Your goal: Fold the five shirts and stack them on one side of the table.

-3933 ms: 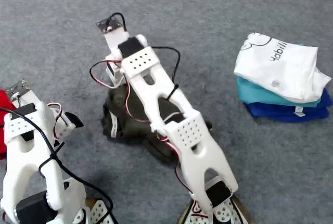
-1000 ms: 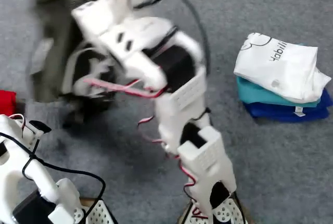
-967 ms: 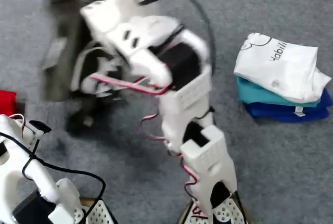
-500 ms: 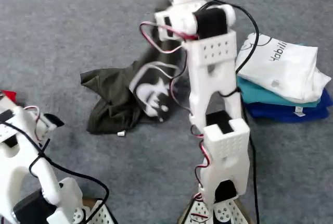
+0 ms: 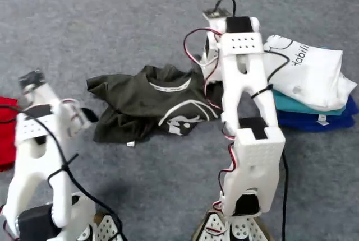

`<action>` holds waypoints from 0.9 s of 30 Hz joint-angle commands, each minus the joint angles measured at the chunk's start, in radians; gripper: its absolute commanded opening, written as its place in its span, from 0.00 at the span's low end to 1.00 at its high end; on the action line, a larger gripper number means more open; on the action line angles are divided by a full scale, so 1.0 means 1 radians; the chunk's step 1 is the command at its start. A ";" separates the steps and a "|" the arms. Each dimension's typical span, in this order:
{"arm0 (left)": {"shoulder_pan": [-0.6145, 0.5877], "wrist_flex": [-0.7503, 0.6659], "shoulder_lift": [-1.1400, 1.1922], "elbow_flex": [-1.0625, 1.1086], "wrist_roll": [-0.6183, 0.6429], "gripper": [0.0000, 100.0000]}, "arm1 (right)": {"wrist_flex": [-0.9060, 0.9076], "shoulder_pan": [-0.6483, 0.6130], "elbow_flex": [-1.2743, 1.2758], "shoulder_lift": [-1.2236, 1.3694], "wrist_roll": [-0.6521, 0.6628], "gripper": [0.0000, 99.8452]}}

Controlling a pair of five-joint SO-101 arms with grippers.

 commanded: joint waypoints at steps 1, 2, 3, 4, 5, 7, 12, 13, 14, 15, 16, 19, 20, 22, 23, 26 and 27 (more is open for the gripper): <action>0.172 -0.075 0.002 0.021 0.074 0.31 | 0.014 0.021 0.088 -0.045 0.052 0.00; 0.229 -0.092 0.012 0.029 0.094 0.31 | 0.014 0.019 0.125 -0.056 0.083 0.00; 0.292 -0.110 0.028 0.037 0.114 0.31 | 0.012 0.019 0.156 -0.065 0.101 0.00; 0.353 -0.132 0.053 0.041 0.124 0.31 | 0.009 0.025 0.179 -0.071 0.104 0.01; 0.407 -0.158 0.084 0.049 0.130 0.31 | 0.009 0.031 0.189 -0.077 0.100 0.01; 0.473 -0.172 0.151 0.032 0.129 0.31 | 0.011 0.056 0.193 -0.087 0.106 0.06; 0.434 -0.043 0.309 -0.126 0.089 0.12 | 0.014 0.079 0.185 -0.159 0.140 0.29; 0.425 -0.025 0.344 -0.150 0.072 0.05 | 0.014 0.076 0.185 -0.182 0.166 0.32; 0.414 -0.003 0.380 -0.175 0.064 0.00 | 0.012 0.068 0.185 -0.209 0.186 0.33; 0.405 0.029 0.412 -0.199 0.063 0.04 | 0.012 0.062 0.185 -0.236 0.199 0.33; 0.394 0.060 0.440 -0.222 0.060 0.03 | 0.011 0.058 0.185 -0.262 0.213 0.33; 0.350 0.115 0.486 -0.241 0.008 0.02 | 0.009 0.047 0.182 -0.328 0.250 0.32; 0.327 0.127 0.476 -0.235 -0.031 0.02 | 0.009 0.036 0.177 -0.348 0.255 0.32; 0.279 0.144 0.432 -0.204 -0.123 0.02 | 0.009 0.018 0.154 -0.374 0.249 0.32; 0.250 0.160 0.395 -0.187 -0.175 0.02 | 0.009 -0.001 0.137 -0.381 0.249 0.32; 0.161 0.253 0.251 -0.110 -0.459 0.02 | 0.009 -0.082 0.107 -0.375 0.247 0.31; 0.118 0.278 0.199 -0.080 -0.548 0.02 | 0.009 -0.127 0.104 -0.360 0.247 0.30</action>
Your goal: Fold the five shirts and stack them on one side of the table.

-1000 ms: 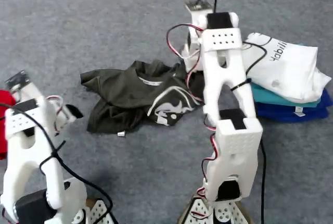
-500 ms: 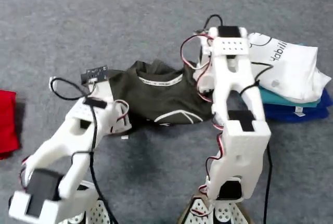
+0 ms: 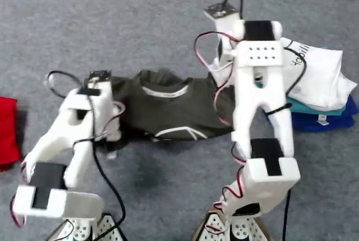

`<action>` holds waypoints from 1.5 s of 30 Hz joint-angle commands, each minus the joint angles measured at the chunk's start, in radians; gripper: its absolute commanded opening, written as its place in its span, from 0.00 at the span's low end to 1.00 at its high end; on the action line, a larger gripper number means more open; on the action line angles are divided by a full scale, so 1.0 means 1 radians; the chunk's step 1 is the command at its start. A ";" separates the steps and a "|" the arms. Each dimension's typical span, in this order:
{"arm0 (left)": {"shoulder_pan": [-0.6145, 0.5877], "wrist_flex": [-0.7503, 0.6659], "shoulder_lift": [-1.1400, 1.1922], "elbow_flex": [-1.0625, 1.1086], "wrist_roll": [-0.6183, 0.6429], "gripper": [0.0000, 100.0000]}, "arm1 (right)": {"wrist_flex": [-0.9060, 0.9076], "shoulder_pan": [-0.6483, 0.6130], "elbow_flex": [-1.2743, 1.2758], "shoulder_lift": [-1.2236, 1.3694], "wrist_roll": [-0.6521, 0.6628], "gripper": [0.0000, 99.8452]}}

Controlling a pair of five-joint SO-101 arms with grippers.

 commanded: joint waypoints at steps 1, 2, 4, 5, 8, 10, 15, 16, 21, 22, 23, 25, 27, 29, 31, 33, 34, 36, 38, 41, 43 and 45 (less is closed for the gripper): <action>-0.153 0.104 -0.177 0.083 -0.310 0.02 | 0.009 -0.142 -0.051 -0.012 0.011 0.28; -0.203 0.124 -0.229 0.098 -0.351 0.02 | 0.008 -0.191 -0.054 0.015 0.011 0.27; -0.305 0.178 -0.334 0.106 -0.433 0.02 | -0.043 -0.286 -0.068 0.079 -0.018 0.25; -0.354 0.206 -0.383 0.104 -0.482 0.02 | -0.080 -0.331 -0.085 0.119 -0.046 0.25; -0.470 0.258 -0.512 0.112 -0.582 0.02 | -0.187 -0.460 -0.166 0.268 -0.107 0.24; -0.526 0.273 -0.572 0.120 -0.612 0.02 | -0.215 -0.555 -0.252 0.392 -0.126 0.24; -0.608 0.275 -0.638 0.164 -0.644 0.02 | -0.226 -0.723 -0.599 0.722 -0.137 0.24; -0.621 0.276 -0.641 0.167 -0.644 0.02 | -0.219 -0.737 -0.679 0.792 -0.135 0.24; -0.704 0.270 -0.645 0.158 -0.646 0.02 | -0.117 -0.716 -1.029 1.096 -0.137 0.21; -0.718 0.269 -0.648 0.158 -0.646 0.02 | -0.078 -0.699 -1.087 1.144 -0.137 0.17; -0.730 0.269 -0.648 0.157 -0.646 0.02 | -0.037 -0.677 -1.148 1.181 -0.137 0.12; -0.736 0.269 -0.648 0.157 -0.657 0.02 | 0.021 -0.631 -1.265 1.225 -0.138 0.00; -0.735 0.269 -0.648 0.157 -0.669 0.02 | 0.017 -0.558 -1.319 1.233 -0.153 0.03; -0.733 0.264 -0.648 0.157 -0.672 0.02 | 0.017 -0.490 -1.311 1.199 -0.180 0.00; -0.733 0.235 -0.645 0.160 -0.672 0.02 | 0.018 -0.417 -1.273 1.142 -0.187 0.00; -0.733 0.206 -0.641 0.166 -0.672 0.02 | 0.018 -0.344 -1.211 1.070 -0.187 0.00; -0.733 0.193 -0.641 0.169 -0.672 0.02 | 0.018 -0.311 -1.168 1.030 -0.187 0.00; -0.732 0.180 -0.639 0.169 -0.672 0.02 | 0.018 -0.243 -1.052 0.943 -0.183 0.00; -0.732 0.170 -0.639 0.169 -0.669 0.02 | 0.018 -0.173 -0.881 0.857 -0.180 0.00; -0.698 0.164 -0.638 0.190 -0.672 0.02 | 0.017 -0.084 -0.559 0.722 -0.110 0.00; -0.632 0.138 -0.638 0.230 -0.672 0.02 | 0.017 -0.051 -0.346 0.627 -0.057 0.00; -0.545 0.107 -0.638 0.281 -0.672 0.02 | 0.012 -0.042 -0.150 0.522 -0.011 0.00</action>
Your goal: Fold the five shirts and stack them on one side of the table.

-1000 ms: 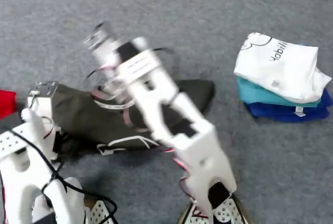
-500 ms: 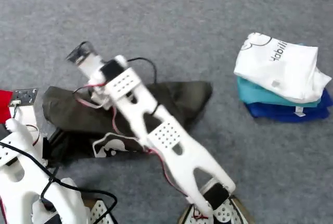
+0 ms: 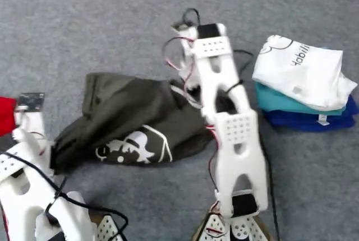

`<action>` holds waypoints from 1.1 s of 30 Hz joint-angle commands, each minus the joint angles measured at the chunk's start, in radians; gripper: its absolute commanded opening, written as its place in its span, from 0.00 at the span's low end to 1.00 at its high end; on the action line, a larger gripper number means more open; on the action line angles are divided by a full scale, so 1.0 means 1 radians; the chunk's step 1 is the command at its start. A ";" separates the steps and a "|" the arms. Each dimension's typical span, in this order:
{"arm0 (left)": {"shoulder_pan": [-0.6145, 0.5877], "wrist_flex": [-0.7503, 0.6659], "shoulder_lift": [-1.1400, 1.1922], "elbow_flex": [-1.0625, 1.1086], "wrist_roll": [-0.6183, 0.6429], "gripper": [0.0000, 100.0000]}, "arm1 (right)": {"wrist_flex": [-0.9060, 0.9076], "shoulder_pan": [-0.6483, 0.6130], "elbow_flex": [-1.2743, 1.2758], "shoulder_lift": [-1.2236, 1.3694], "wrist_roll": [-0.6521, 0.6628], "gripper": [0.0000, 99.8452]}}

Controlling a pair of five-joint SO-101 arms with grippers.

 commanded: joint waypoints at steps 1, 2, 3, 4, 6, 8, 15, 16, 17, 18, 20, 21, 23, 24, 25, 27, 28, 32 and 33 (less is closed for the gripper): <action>0.153 -0.055 -0.010 0.066 -0.008 0.02 | 0.011 0.039 0.389 -0.246 0.086 0.00; 0.204 -0.068 -0.010 0.091 -0.008 0.02 | 0.009 0.038 0.466 -0.300 0.104 0.00; 0.249 -0.072 -0.012 0.104 -0.008 0.02 | 0.009 0.038 0.538 -0.355 0.123 0.00; 0.288 -0.074 -0.012 0.117 -0.008 0.02 | 0.009 0.041 0.599 -0.412 0.140 0.00; 0.347 -0.075 -0.012 0.124 -0.011 0.02 | 0.000 0.054 0.714 -0.515 0.176 0.00; 0.387 -0.075 -0.012 0.126 -0.043 0.02 | -0.014 0.082 0.812 -0.601 0.230 0.00; 0.376 -0.112 -0.013 0.175 -0.028 0.02 | -0.138 0.173 0.952 -0.803 0.471 0.27; 0.376 -0.150 -0.013 0.216 -0.028 0.02 | -0.138 0.170 0.931 -0.826 0.471 0.33; 0.382 -0.199 -0.013 0.269 -0.028 0.02 | -0.138 0.159 0.901 -0.848 0.471 0.39; 0.394 -0.242 -0.022 0.302 -0.023 0.02 | -0.138 0.142 0.869 -0.863 0.471 0.43; 0.407 -0.252 -0.035 0.305 -0.005 0.02 | -0.152 0.110 0.802 -0.869 0.471 0.48; 0.405 -0.252 -0.042 0.302 0.014 0.02 | -0.169 0.087 0.763 -0.865 0.465 0.47; 0.405 -0.253 -0.056 0.301 0.026 0.02 | -0.190 0.033 0.680 -0.843 0.460 0.45; 0.404 -0.253 -0.061 0.301 0.026 0.02 | -0.195 -0.005 0.634 -0.826 0.442 0.43; 0.404 -0.253 -0.064 0.301 0.026 0.02 | -0.199 -0.044 0.582 -0.800 0.410 0.40; 0.404 -0.253 -0.061 0.302 0.015 0.02 | -0.210 -0.114 0.472 -0.733 0.331 0.35; 0.404 -0.253 -0.059 0.302 0.011 0.02 | -0.212 -0.145 0.409 -0.690 0.293 0.32; 0.405 -0.253 -0.058 0.302 0.006 0.02 | -0.212 -0.217 0.120 -0.495 0.189 0.22; 0.405 -0.253 -0.058 0.302 0.006 0.02 | -0.212 -0.226 0.036 -0.440 0.164 0.20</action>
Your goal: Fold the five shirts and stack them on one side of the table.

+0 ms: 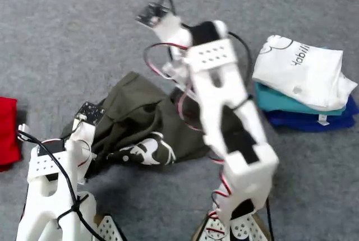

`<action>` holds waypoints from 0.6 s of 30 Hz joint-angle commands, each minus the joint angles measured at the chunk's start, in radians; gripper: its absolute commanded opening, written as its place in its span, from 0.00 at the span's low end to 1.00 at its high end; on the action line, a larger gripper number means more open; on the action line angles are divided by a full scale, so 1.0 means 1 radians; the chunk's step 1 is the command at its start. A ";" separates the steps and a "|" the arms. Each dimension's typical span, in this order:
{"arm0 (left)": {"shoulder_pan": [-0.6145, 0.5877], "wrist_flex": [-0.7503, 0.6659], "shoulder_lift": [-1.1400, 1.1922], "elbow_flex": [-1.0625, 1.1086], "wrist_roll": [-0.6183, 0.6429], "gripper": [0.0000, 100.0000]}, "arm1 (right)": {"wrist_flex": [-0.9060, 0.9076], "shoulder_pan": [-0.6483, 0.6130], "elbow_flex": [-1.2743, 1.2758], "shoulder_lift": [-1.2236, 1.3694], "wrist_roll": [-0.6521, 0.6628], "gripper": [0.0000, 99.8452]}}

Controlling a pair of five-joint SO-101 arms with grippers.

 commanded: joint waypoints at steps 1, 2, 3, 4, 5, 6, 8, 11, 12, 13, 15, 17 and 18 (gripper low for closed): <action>0.012 -0.014 -0.008 -0.003 -0.005 0.02 | -0.015 -0.051 -0.340 0.157 -0.095 0.18; 0.012 -0.014 -0.008 -0.003 -0.005 0.02 | -0.015 -0.064 -0.435 0.217 -0.121 0.16; 0.012 -0.014 -0.008 -0.003 -0.005 0.02 | -0.017 -0.073 -0.527 0.280 -0.144 0.15; 0.012 -0.014 -0.008 -0.003 -0.005 0.02 | -0.021 -0.087 -0.622 0.340 -0.164 0.14; 0.012 -0.014 -0.008 -0.003 -0.005 0.02 | -0.021 -0.099 -0.714 0.400 -0.180 0.14; 0.014 -0.014 -0.008 -0.003 -0.005 0.02 | -0.020 -0.113 -0.794 0.460 -0.187 0.14; 0.015 -0.015 -0.008 -0.005 -0.005 0.02 | -0.012 -0.139 -0.932 0.572 -0.186 0.14; 0.014 -0.028 -0.007 -0.005 -0.005 0.02 | 0.034 -0.153 -1.064 0.691 -0.184 0.14; 0.012 -0.029 -0.007 -0.005 -0.005 0.02 | 0.063 -0.148 -1.095 0.713 -0.180 0.14; 0.012 -0.031 -0.007 -0.005 -0.005 0.02 | 0.098 -0.133 -1.118 0.725 -0.160 0.14; 0.012 -0.031 -0.007 -0.005 -0.005 0.02 | 0.157 -0.094 -1.145 0.733 -0.129 0.14; 0.017 -0.032 -0.007 -0.005 -0.005 0.02 | 0.170 -0.071 -1.148 0.731 -0.123 0.14; 0.017 -0.034 -0.007 -0.005 -0.005 0.02 | 0.169 -0.070 -1.148 0.731 -0.123 0.14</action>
